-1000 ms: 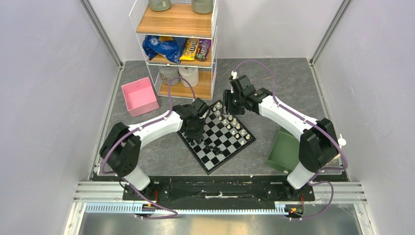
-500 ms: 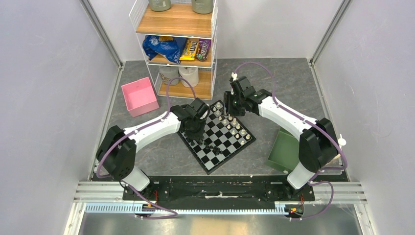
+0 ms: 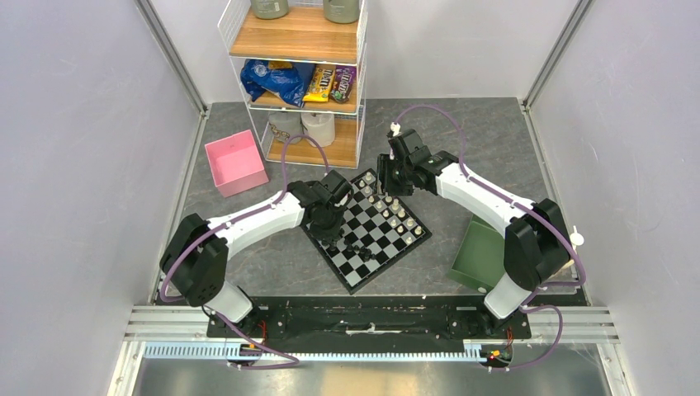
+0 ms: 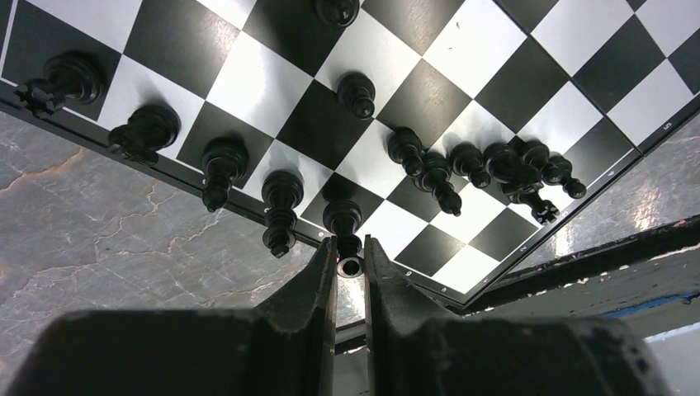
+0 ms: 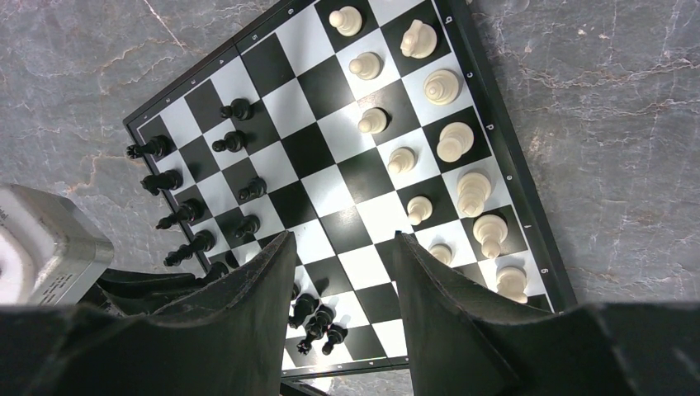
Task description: Set up the chess pieces on the board
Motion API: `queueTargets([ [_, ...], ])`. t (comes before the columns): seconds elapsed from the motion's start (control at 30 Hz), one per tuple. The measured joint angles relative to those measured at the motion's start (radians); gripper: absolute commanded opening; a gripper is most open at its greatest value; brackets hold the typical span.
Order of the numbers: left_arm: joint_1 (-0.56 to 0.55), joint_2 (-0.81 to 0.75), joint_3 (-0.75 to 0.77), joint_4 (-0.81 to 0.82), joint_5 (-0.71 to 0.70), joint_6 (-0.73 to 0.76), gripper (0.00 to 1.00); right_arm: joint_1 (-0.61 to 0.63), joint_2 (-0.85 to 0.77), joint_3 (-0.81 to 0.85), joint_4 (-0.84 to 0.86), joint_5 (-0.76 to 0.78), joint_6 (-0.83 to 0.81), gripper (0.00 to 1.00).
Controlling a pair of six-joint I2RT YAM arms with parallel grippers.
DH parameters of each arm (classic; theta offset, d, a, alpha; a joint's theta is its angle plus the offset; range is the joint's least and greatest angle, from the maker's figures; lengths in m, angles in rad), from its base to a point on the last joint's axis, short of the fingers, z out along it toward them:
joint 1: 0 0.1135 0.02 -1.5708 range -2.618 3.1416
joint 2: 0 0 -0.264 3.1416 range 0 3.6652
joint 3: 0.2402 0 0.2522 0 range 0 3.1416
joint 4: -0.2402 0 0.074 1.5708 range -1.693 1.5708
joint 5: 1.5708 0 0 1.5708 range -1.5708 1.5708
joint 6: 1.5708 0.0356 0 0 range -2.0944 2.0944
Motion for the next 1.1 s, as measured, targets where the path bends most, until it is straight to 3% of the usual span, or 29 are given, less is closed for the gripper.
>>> queueTargets([
  [0.53, -0.005, 0.0, -0.021, -0.006, -0.011, 0.0, 0.09, 0.0, 0.0, -0.002, 0.0, 0.0, 0.0, 0.55],
  [0.83, -0.007, 0.0, -0.028, 0.005, -0.011, -0.001, 0.19, 0.0, 0.0, -0.002, 0.0, 0.0, 0.0, 0.55],
  [1.1, -0.007, 0.0, -0.034, 0.011, -0.012, -0.006, 0.36, 0.0, 0.0, -0.004, 0.0, 0.0, 0.0, 0.55],
])
